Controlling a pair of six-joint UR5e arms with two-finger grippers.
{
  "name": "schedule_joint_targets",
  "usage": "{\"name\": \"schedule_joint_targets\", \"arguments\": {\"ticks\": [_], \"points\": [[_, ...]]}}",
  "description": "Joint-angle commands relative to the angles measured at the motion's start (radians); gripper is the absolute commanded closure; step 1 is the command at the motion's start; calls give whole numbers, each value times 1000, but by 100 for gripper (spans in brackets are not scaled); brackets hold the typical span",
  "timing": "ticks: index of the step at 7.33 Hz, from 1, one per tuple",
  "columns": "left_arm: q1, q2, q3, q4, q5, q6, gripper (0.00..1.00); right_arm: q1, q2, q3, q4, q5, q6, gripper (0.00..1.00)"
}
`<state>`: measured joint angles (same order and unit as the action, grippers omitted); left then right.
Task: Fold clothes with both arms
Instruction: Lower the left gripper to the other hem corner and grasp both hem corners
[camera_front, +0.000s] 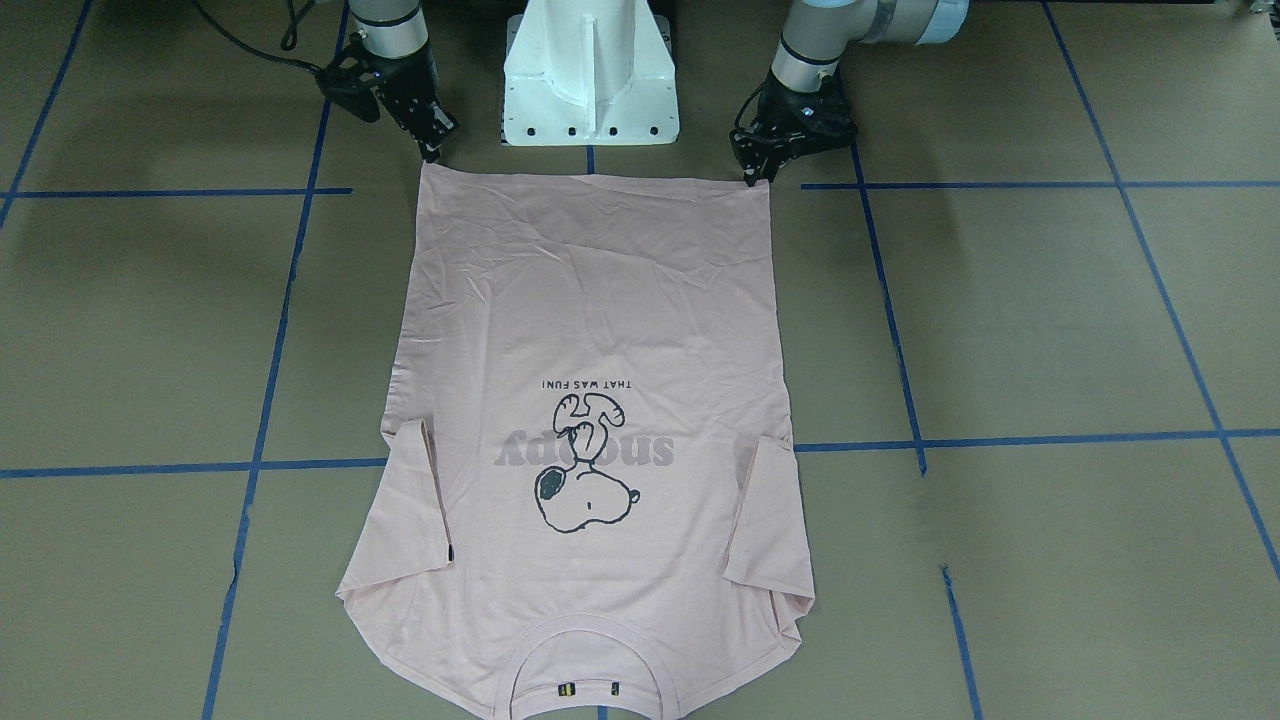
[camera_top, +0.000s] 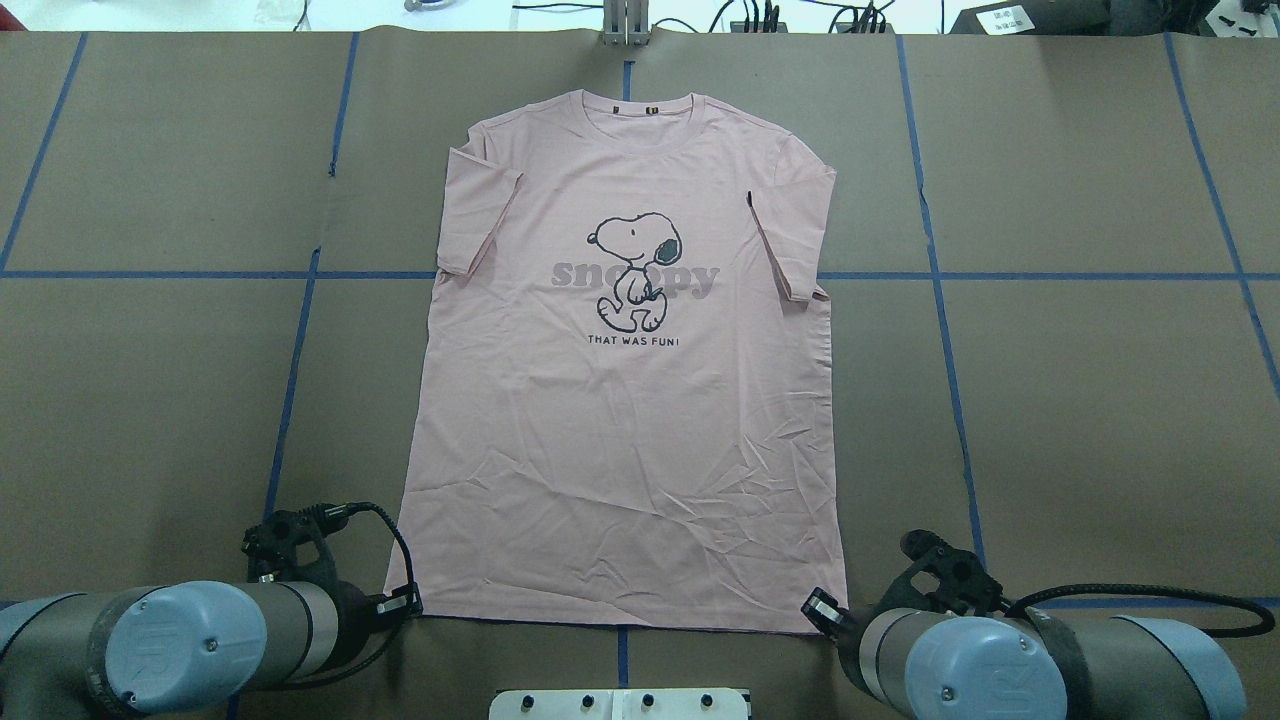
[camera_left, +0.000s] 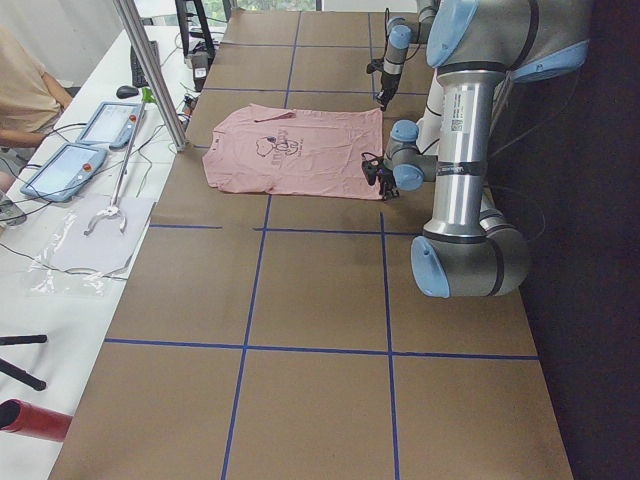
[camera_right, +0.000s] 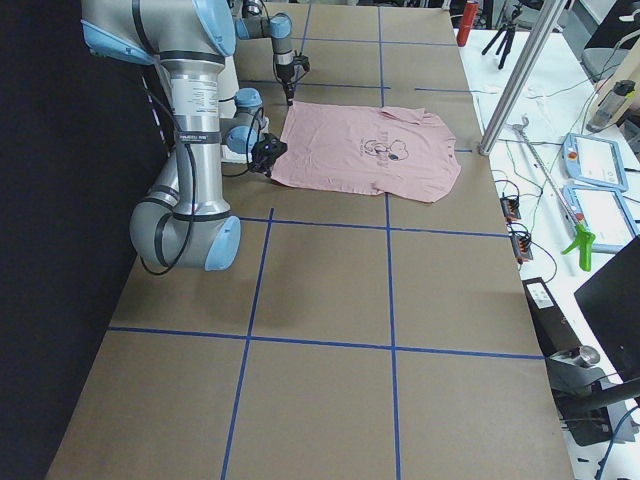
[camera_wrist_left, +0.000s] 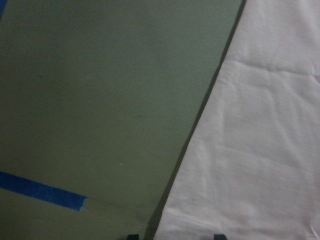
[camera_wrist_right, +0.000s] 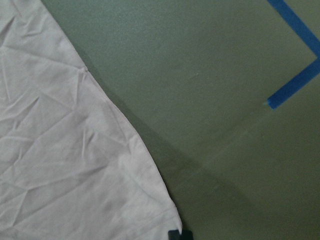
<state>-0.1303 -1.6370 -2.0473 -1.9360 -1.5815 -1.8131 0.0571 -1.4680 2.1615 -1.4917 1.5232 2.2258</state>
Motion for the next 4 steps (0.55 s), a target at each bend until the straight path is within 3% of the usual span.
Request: {"name": "schedule_joint_targets", "arguments": {"ticks": [1, 3, 4], "points": [[-8, -3, -10, 0, 0, 0, 100, 1, 0, 1, 1, 0, 0, 100], [-9, -3, -66, 34, 0, -2, 100, 3, -2, 3, -1, 0, 0, 100], [6, -13, -120, 119, 23, -21, 100, 0, -21, 15, 1, 0, -2, 100]]}}
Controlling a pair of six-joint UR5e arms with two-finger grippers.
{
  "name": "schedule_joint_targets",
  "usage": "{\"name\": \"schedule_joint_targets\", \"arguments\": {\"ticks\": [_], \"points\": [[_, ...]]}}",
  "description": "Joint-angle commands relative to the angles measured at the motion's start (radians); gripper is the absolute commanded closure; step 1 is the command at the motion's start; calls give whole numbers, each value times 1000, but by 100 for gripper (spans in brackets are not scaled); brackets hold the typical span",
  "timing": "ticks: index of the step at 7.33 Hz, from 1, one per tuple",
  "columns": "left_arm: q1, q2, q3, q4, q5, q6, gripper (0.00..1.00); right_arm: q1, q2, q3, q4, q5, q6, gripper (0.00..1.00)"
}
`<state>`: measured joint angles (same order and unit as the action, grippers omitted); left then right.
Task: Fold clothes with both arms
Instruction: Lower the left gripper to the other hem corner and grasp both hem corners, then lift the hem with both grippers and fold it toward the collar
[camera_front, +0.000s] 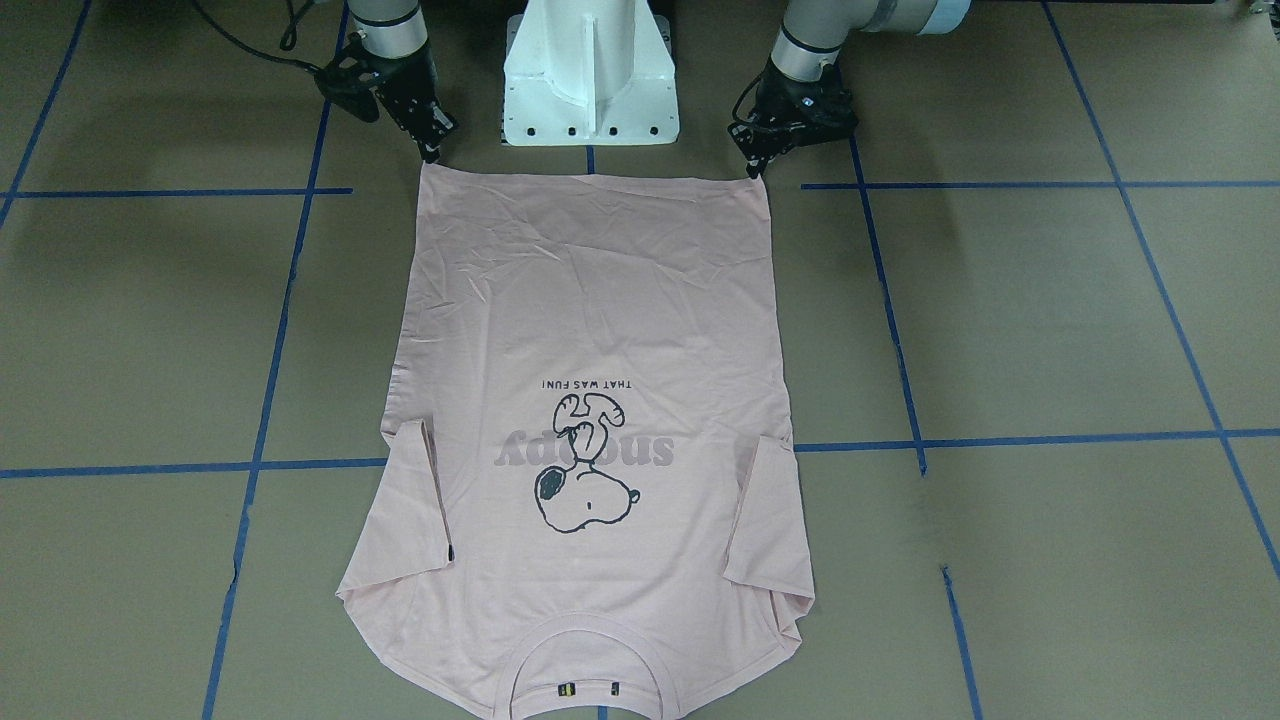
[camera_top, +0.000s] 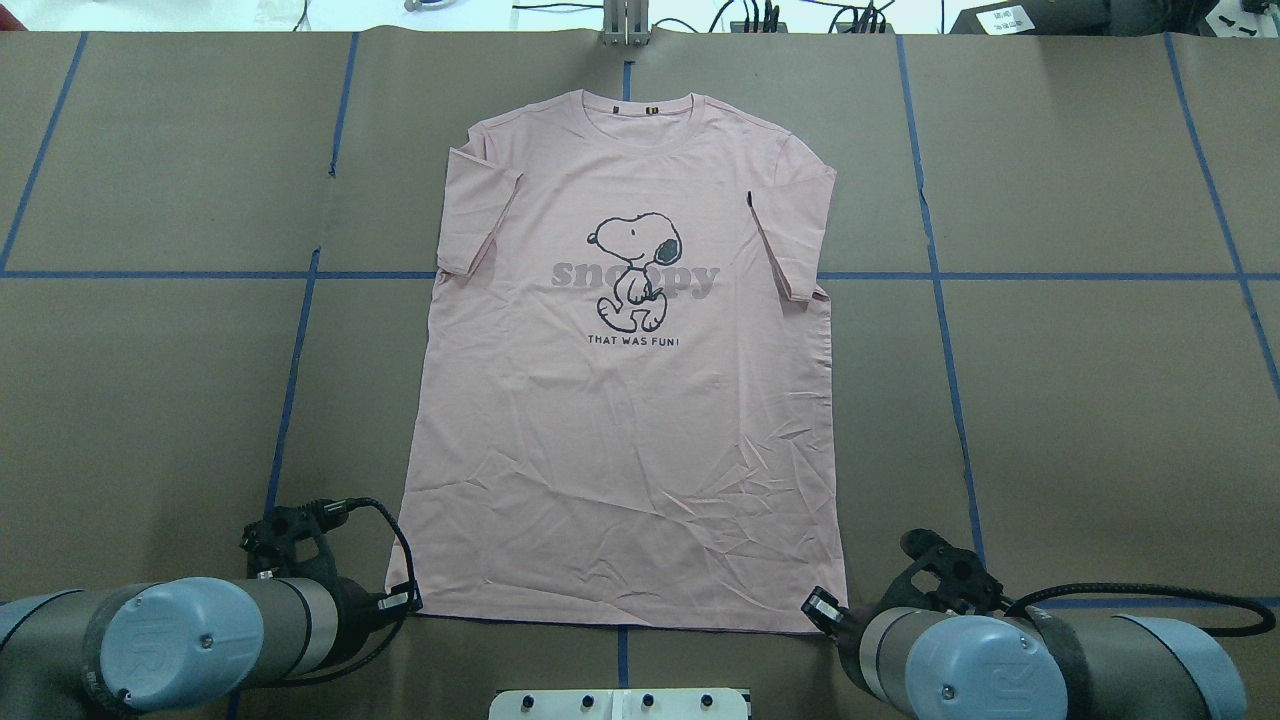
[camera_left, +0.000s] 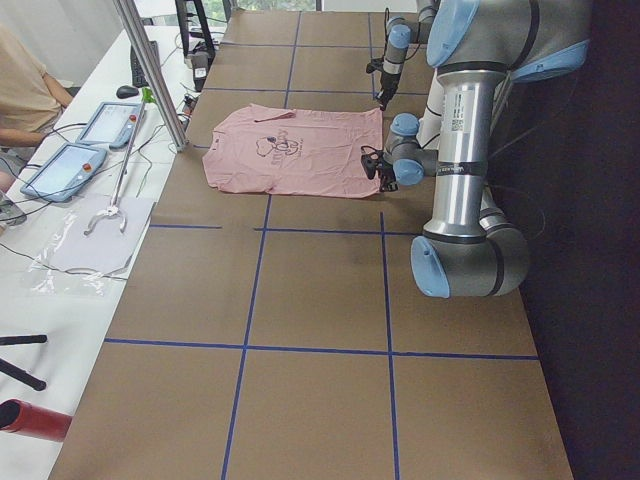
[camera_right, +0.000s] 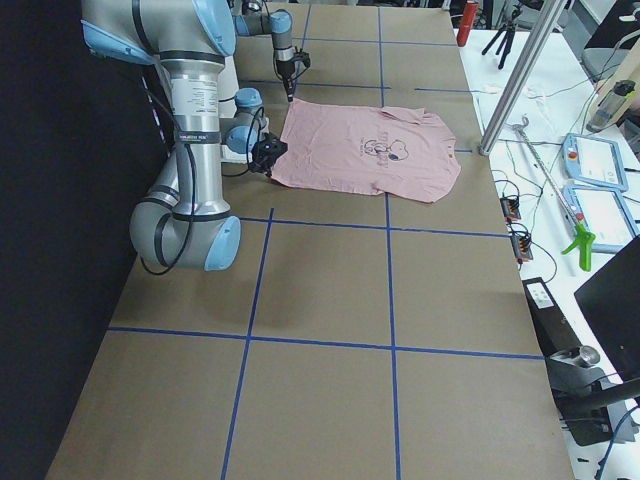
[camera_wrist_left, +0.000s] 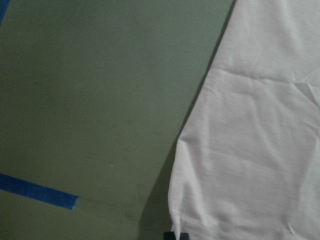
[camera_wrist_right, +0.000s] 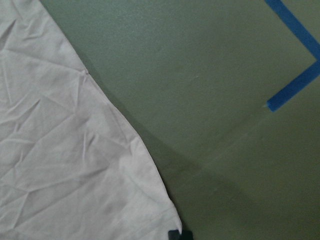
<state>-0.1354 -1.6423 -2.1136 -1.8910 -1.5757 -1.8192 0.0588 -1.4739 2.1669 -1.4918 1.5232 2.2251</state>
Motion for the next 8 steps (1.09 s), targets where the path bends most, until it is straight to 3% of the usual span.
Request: {"name": "schedule_joint_targets", "arguments": {"ticks": [1, 3, 5, 7, 8], "points": [[48, -10, -109, 143, 22, -75, 100, -29, -66, 64, 1, 0, -1, 100], [85, -11, -195, 240, 16, -94, 100, -65, -135, 149, 1, -6, 1, 100], [68, -72, -184, 242, 17, -77, 100, 16, -129, 182, 1, -8, -13, 100], [-86, -172, -157, 260, 11, 101, 100, 132, -86, 137, 1, -3, -149, 100], [-198, -256, -58, 280, -21, 179, 100, 204, -9, 73, -1, 0, -253, 100]]}}
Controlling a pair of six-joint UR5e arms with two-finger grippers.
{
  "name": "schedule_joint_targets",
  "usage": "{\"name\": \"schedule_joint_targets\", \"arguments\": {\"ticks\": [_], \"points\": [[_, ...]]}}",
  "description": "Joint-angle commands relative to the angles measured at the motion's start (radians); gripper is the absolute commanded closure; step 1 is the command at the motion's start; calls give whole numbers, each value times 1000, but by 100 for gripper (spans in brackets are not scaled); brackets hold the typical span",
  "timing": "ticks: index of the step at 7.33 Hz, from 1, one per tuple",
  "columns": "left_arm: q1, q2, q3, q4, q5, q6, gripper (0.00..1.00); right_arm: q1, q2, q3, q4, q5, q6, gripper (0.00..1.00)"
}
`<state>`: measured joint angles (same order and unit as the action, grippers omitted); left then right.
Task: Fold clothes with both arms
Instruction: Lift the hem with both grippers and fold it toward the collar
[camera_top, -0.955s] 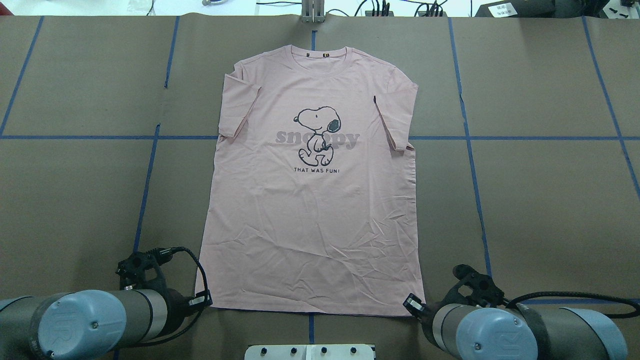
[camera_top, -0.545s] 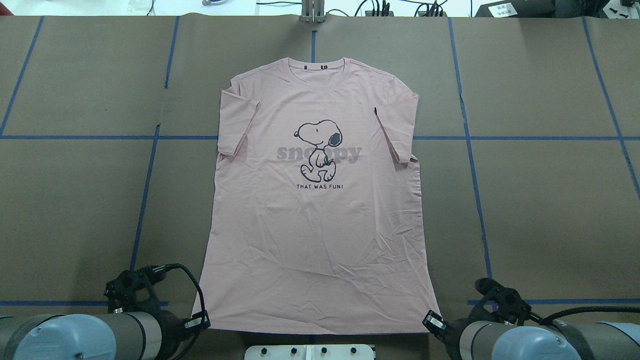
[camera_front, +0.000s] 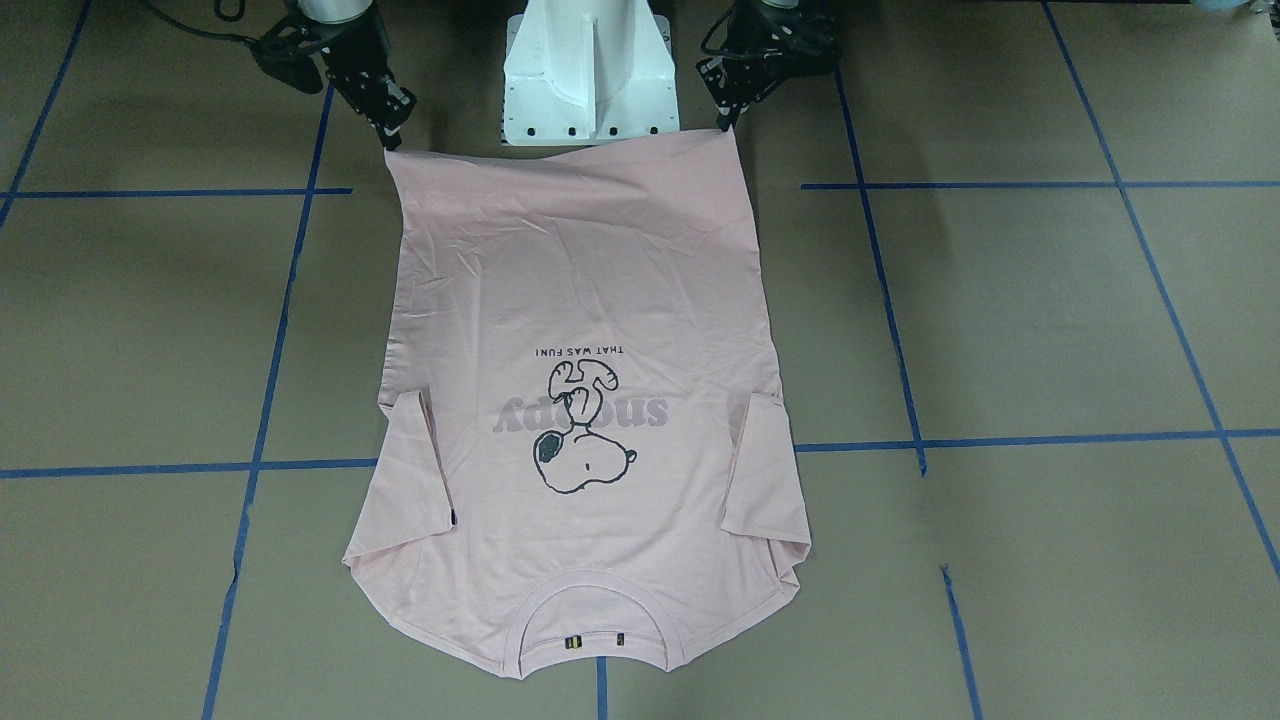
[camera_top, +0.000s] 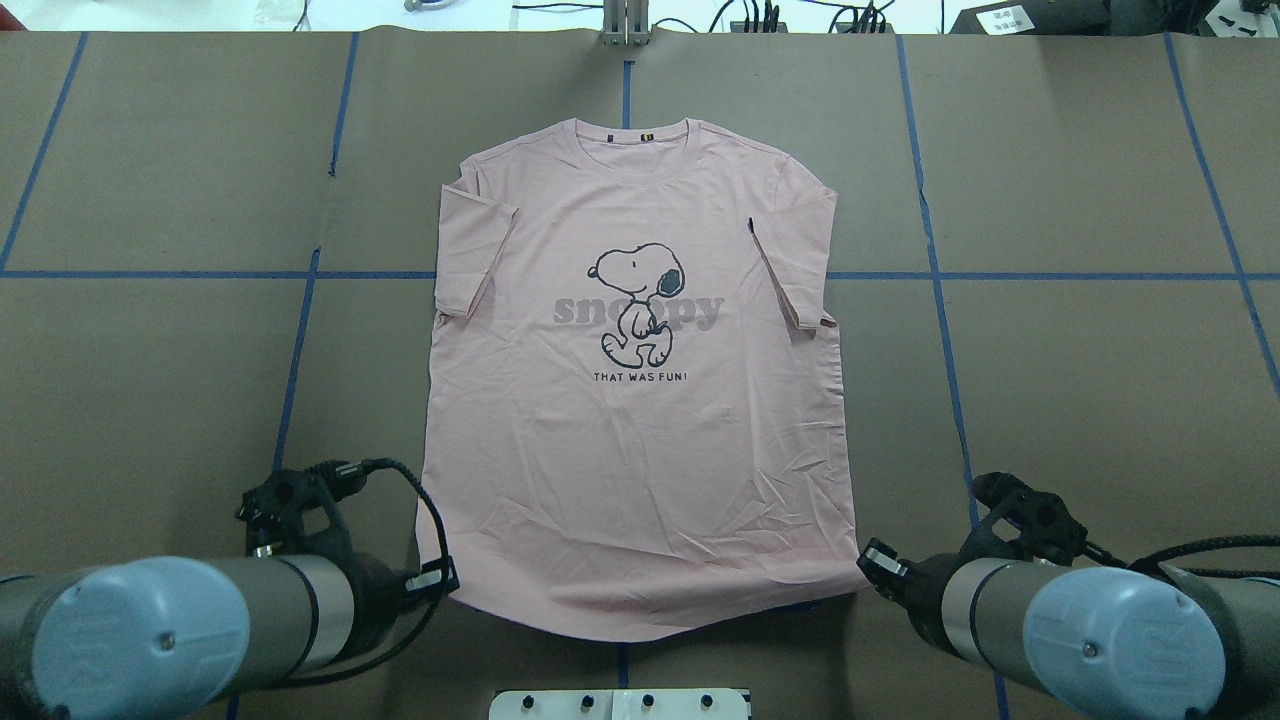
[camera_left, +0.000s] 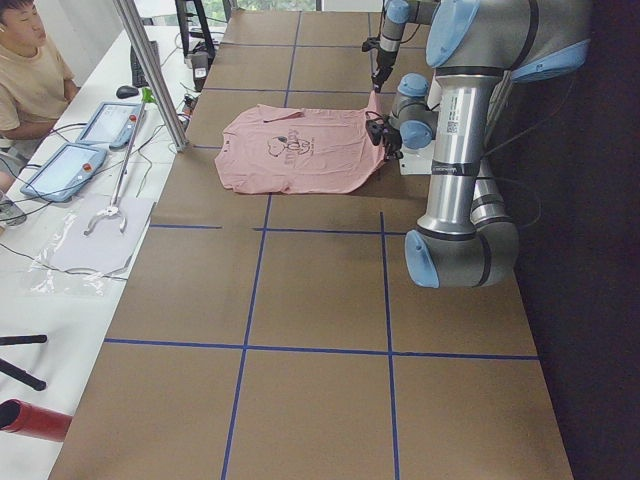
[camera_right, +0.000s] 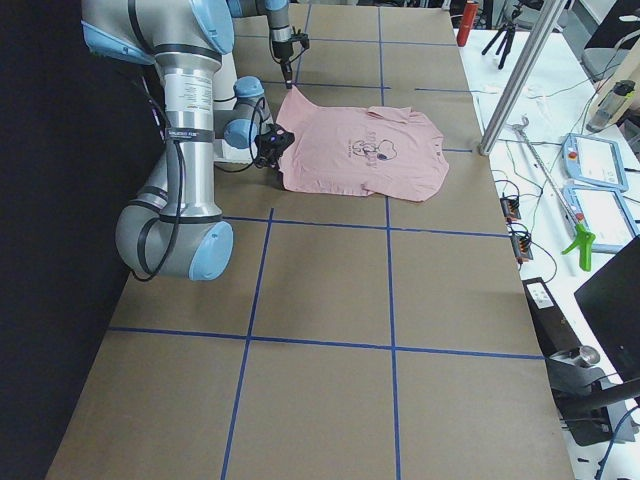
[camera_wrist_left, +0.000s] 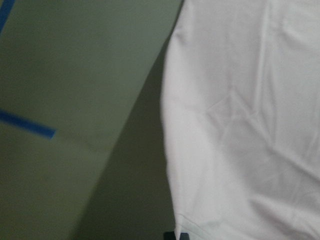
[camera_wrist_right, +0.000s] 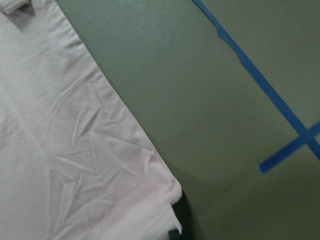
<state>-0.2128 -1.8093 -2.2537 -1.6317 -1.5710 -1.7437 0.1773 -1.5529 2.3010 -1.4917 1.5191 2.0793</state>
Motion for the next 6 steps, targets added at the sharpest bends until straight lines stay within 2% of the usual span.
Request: {"name": "schedule_joint_targets", "arguments": {"ticks": [1, 2, 3, 5, 6], "points": [[-208, -169, 211, 13, -49, 178, 100, 164, 162, -169, -1, 4, -176, 100], [-297, -204, 302, -25, -49, 238, 100, 253, 280, -304, -1, 6, -238, 100], [-369, -223, 409, -127, -49, 297, 100, 354, 363, -428, 5, 50, -319, 100], [-488, -287, 651, -337, -47, 369, 100, 512, 471, -585, 8, 125, -404, 100], [-528, -338, 749, -388, -46, 416, 100, 542, 526, -666, 10, 125, -424, 100]]}}
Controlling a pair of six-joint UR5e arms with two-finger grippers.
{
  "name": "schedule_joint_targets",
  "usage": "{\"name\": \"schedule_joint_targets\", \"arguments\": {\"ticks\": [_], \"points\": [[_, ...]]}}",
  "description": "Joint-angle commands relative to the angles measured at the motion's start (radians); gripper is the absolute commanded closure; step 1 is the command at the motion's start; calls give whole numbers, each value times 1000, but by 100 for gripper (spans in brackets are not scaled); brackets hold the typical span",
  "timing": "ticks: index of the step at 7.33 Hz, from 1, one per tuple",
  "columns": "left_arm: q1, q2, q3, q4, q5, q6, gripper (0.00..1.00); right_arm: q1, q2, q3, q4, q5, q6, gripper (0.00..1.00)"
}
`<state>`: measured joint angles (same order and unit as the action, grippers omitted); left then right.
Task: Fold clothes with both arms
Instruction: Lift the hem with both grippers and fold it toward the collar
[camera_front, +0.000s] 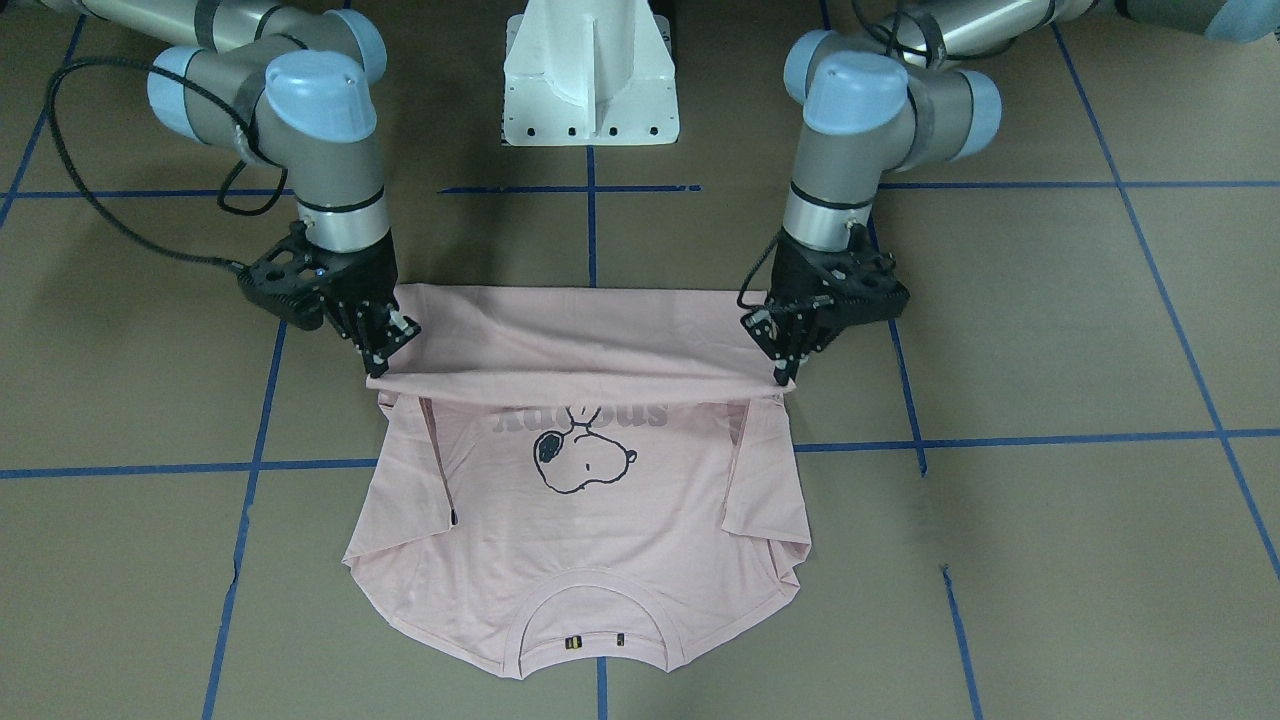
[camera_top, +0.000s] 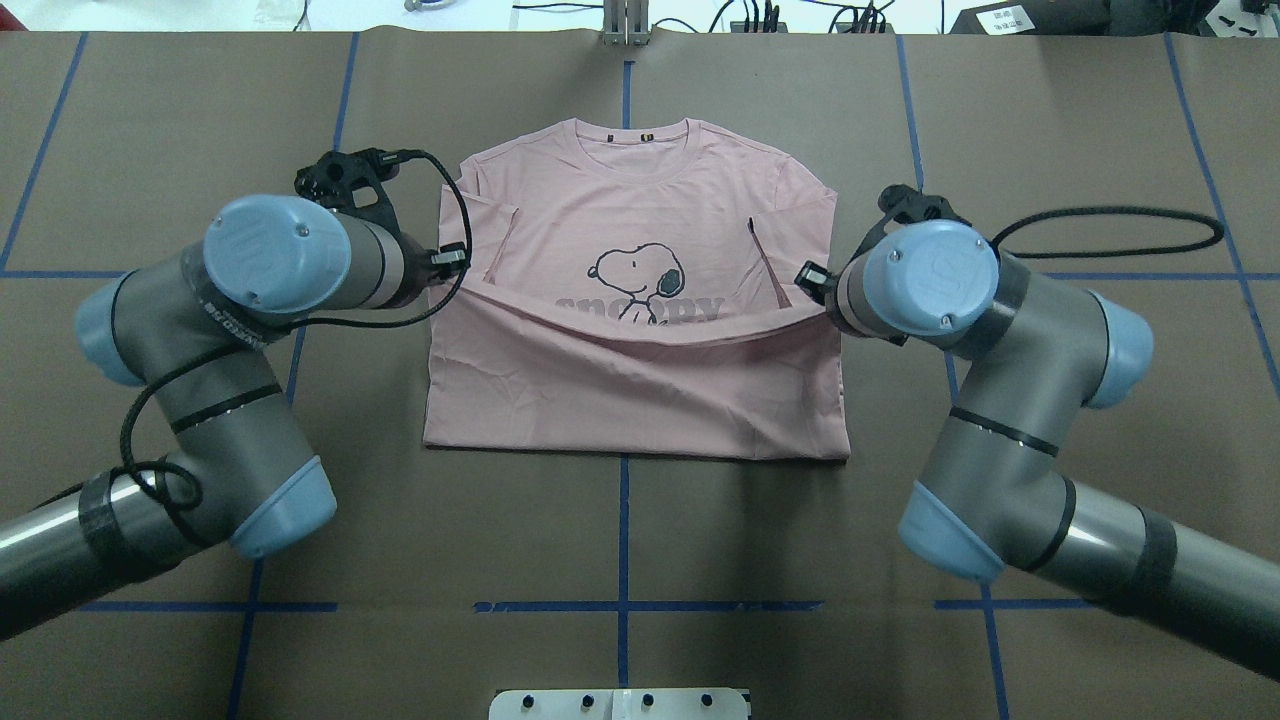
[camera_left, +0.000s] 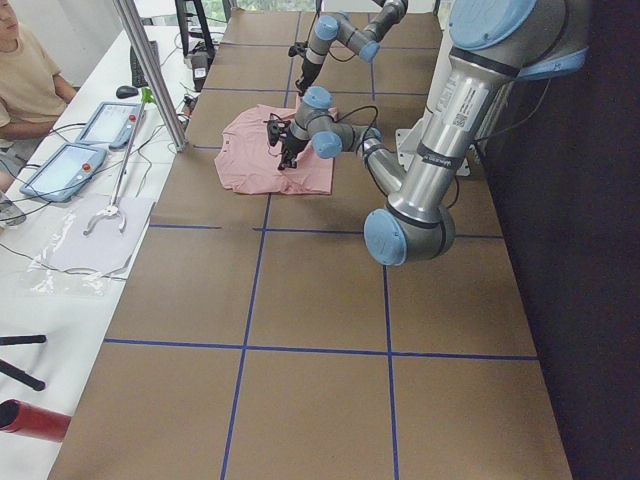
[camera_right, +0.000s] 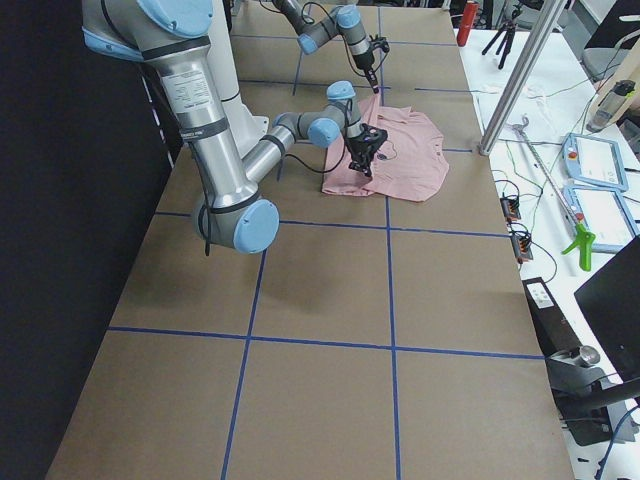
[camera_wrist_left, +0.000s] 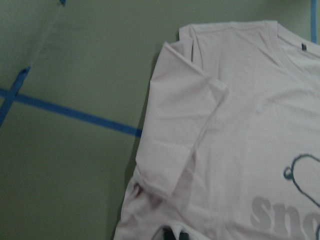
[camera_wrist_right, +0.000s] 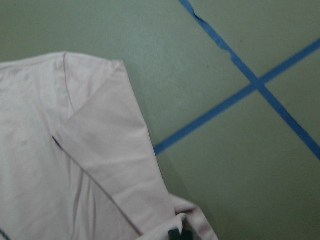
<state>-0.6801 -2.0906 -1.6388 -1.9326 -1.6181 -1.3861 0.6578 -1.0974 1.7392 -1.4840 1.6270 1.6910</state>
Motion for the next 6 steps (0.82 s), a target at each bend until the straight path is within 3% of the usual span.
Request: {"name": "schedule_joint_targets", "arguments": {"ticks": [1, 3, 6], "points": [[-87, -68, 176, -124, 3, 61, 100, 87, 136, -198, 4, 19, -57, 100], [-98, -136, 308, -224, 6, 61, 100, 121, 239, -346, 7, 28, -109, 100], [-96, -193, 472, -359, 55, 61, 100, 140, 310, -519, 122, 27, -145, 100]]}}
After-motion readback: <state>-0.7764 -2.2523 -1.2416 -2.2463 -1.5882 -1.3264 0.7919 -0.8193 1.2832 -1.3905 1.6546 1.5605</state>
